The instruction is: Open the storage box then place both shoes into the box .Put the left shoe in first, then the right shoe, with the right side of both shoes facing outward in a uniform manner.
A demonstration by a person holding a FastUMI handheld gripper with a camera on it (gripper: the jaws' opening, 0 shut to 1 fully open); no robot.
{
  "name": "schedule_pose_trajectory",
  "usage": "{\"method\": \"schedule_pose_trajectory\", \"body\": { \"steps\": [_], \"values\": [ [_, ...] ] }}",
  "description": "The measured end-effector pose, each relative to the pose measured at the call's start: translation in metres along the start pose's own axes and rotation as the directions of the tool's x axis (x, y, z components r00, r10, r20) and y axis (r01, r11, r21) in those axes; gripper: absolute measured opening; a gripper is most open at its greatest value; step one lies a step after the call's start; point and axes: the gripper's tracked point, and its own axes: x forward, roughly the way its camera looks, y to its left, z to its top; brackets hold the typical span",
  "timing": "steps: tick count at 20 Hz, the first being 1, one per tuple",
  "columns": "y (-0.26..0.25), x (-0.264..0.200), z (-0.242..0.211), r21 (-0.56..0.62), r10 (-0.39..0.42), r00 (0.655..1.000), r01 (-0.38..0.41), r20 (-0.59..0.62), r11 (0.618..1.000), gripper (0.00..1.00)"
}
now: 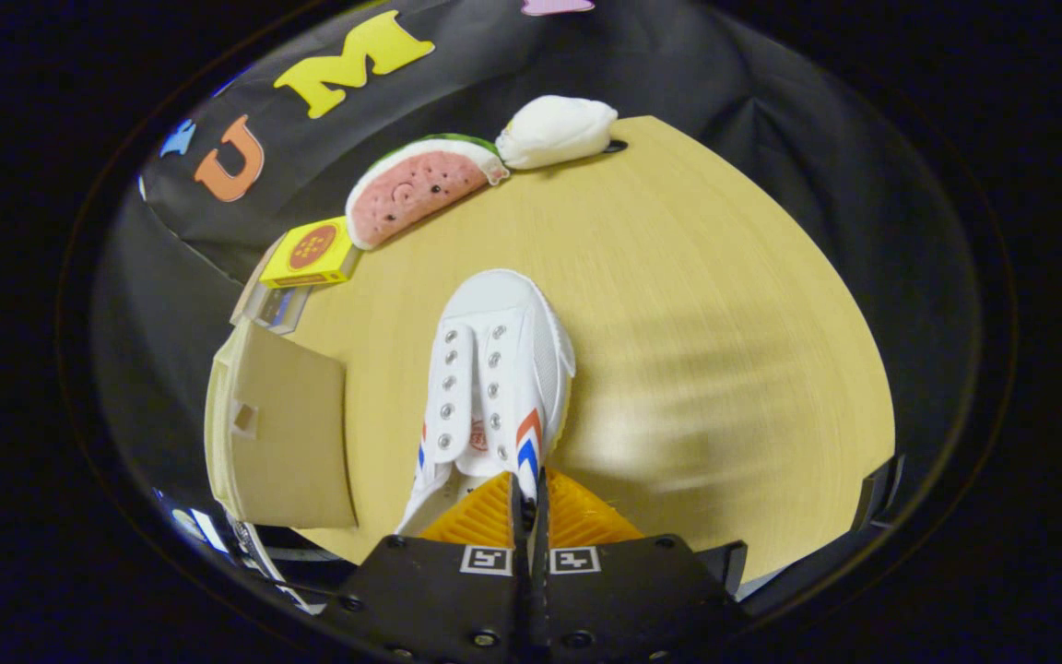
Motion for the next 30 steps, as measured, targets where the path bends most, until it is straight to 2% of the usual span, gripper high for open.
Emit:
{"method": "schedule_pose_trajectory", "body": {
  "steps": [7, 11, 18, 24, 30],
  "values": [
    [0.117, -0.061, 0.008, -0.035, 0.091, 0.989, -0.088, 0.115, 0.996, 0.0],
    [0.193, -0.082, 0.001, -0.077, 0.103, 0.983, -0.093, 0.15, 0.993, 0.0],
    [0.309, -0.052, -0.022, -0.084, 0.09, 0.986, -0.078, 0.143, 0.993, 0.0],
    [0.337, -0.011, -0.044, -0.125, -0.001, 0.992, 0.018, 0.129, 0.992, 0.0],
    [0.312, 0.02, -0.054, -0.153, -0.118, 0.986, 0.136, 0.121, 0.979, 0.0]
  ]
}}
